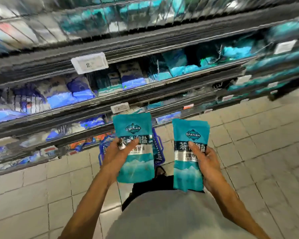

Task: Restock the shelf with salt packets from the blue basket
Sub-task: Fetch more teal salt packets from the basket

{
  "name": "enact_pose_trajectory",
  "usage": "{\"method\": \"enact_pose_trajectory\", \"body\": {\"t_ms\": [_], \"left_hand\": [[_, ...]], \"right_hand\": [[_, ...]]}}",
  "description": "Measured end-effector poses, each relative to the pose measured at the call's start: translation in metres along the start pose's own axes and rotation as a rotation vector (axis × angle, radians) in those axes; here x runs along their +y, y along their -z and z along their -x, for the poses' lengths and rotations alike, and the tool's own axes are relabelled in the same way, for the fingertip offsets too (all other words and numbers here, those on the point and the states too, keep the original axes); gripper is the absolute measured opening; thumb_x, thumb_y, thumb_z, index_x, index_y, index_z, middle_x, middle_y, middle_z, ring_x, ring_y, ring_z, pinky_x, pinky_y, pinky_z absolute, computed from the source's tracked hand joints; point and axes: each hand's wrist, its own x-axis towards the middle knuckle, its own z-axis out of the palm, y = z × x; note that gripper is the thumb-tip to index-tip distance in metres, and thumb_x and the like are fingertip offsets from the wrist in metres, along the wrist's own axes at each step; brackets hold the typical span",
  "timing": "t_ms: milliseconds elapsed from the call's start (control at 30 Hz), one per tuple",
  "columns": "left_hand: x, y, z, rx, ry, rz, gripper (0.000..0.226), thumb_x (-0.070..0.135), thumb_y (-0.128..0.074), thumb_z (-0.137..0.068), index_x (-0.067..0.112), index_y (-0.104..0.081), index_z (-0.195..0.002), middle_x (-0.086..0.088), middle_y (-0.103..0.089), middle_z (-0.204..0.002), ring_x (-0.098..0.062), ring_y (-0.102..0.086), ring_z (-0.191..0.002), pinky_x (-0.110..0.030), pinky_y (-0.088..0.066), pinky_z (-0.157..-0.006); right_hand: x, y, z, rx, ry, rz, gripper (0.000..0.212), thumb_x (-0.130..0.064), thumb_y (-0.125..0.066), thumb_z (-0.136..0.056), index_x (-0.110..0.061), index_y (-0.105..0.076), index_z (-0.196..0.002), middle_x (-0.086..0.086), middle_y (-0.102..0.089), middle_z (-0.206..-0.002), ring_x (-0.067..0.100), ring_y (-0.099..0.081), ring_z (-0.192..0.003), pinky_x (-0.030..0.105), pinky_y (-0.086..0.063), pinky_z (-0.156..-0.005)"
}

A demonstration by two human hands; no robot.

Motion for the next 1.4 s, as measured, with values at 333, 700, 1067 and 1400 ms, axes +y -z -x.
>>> {"method": "enact_pose_trajectory", "body": {"t_ms": [333,700,1067,1400], "left_hand": [[0.046,-0.115,0.005,-0.42,-0.161,-0.274,0.013,0.038,-0.078,-0.085,0.03,-0.072,-0.093,0.027,-0.074,-0.078,0.008,-0.067,-0.065,-0.012,-0.049,-0.051],[0.065,-0.286,0.038,-0.805,-0.16,-0.431,0.055,0.049,-0.088,-0.068,0.022,-0.07,-0.112,-0.005,-0.08,-0.099,-0.03,-0.076,-0.093,-0.051,-0.061,-0.084],[0.063,-0.473,0.087,-0.831,-0.206,-0.409,0.04,0.045,-0.084,-0.075,0.023,-0.071,-0.107,-0.008,-0.079,-0.104,-0.034,-0.075,-0.096,-0.062,-0.057,-0.089],[0.098,-0.601,0.077,-0.798,-0.254,-0.392,0.035,0.046,-0.082,-0.074,0.027,-0.073,-0.102,-0.009,-0.077,-0.109,-0.031,-0.075,-0.096,-0.057,-0.059,-0.088]], "right_hand": [[-0.006,0.078,0.064,0.452,0.145,-0.225,0.048,-0.045,-0.077,-0.071,-0.007,-0.072,-0.101,0.016,-0.078,-0.087,0.031,-0.076,-0.072,0.035,-0.059,-0.055],[-0.01,0.2,0.1,0.785,0.203,-0.375,0.063,-0.061,-0.074,-0.059,-0.016,-0.065,-0.103,0.005,-0.079,-0.086,0.025,-0.077,-0.075,0.033,-0.059,-0.057],[-0.053,0.377,0.081,0.853,0.225,-0.379,0.067,-0.068,-0.072,-0.054,-0.02,-0.064,-0.099,-0.004,-0.078,-0.08,0.017,-0.076,-0.066,0.024,-0.056,-0.049],[-0.125,0.477,0.016,0.789,0.275,-0.393,0.067,-0.067,-0.076,-0.052,-0.022,-0.065,-0.1,-0.002,-0.078,-0.082,0.018,-0.077,-0.069,0.025,-0.057,-0.051]]}}
